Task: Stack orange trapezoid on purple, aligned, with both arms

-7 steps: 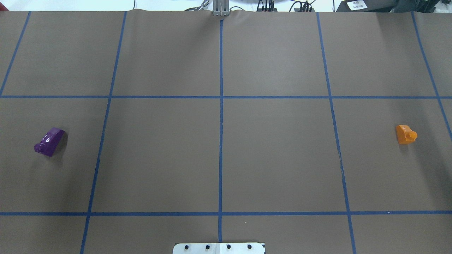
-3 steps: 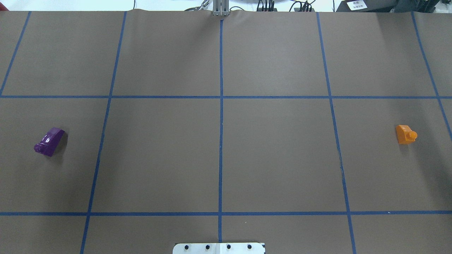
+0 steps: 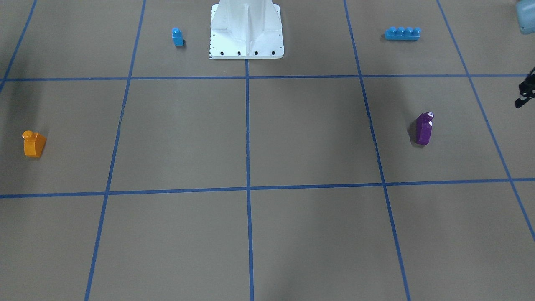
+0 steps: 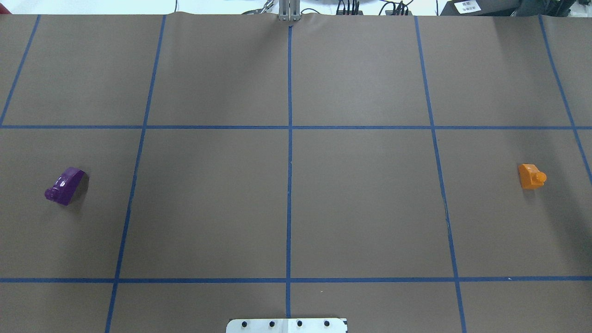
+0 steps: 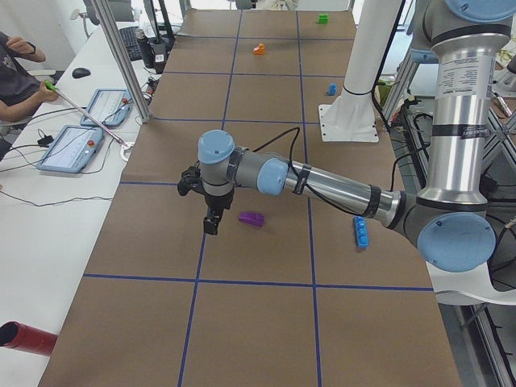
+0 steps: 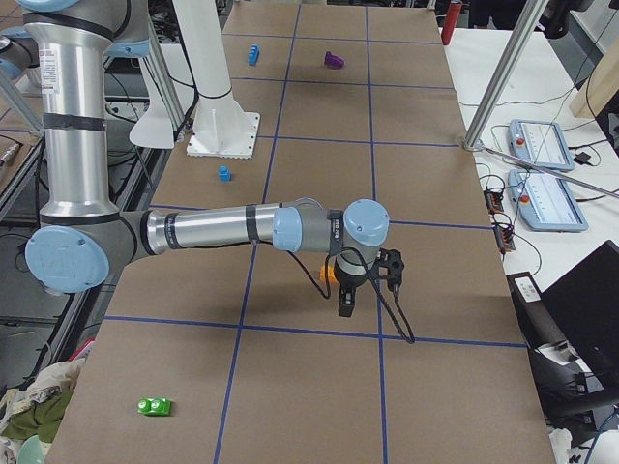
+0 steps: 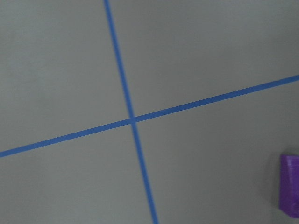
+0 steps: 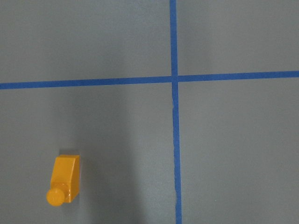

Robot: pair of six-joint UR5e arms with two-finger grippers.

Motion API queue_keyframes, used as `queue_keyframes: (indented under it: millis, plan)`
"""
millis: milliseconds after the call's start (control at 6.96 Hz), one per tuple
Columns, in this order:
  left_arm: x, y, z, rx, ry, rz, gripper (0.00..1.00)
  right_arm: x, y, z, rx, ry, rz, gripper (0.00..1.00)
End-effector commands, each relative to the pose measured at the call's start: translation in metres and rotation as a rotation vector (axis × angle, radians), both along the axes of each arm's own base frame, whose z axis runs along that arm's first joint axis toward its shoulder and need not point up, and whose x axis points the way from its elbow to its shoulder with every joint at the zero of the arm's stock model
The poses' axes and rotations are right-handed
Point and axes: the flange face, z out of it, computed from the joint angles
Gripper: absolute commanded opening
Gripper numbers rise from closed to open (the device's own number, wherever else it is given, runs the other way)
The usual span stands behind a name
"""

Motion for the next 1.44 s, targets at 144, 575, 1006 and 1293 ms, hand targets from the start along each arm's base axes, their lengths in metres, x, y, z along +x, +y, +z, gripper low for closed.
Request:
queue_keyframes:
  millis: [144,575,1006,1293]
  plan:
    - [0.079,0.015,-0.027,-0.070,0.062,0.010,1.00,-0.002,-0.016,-0.031,0.052,-0.012,0.006,1.00]
    - [0.164,0.064,0.024,-0.108,0.069,-0.125,1.00,-0.002,-0.017,-0.030,0.032,-0.015,0.026,1.00]
    - [0.202,0.075,0.052,-0.071,0.050,-0.096,1.00,-0.002,-0.018,-0.028,0.025,-0.016,0.027,1.00]
    - [0.223,0.084,0.061,-0.065,0.015,-0.071,0.99,-0.002,-0.018,-0.028,0.023,-0.018,0.027,1.00]
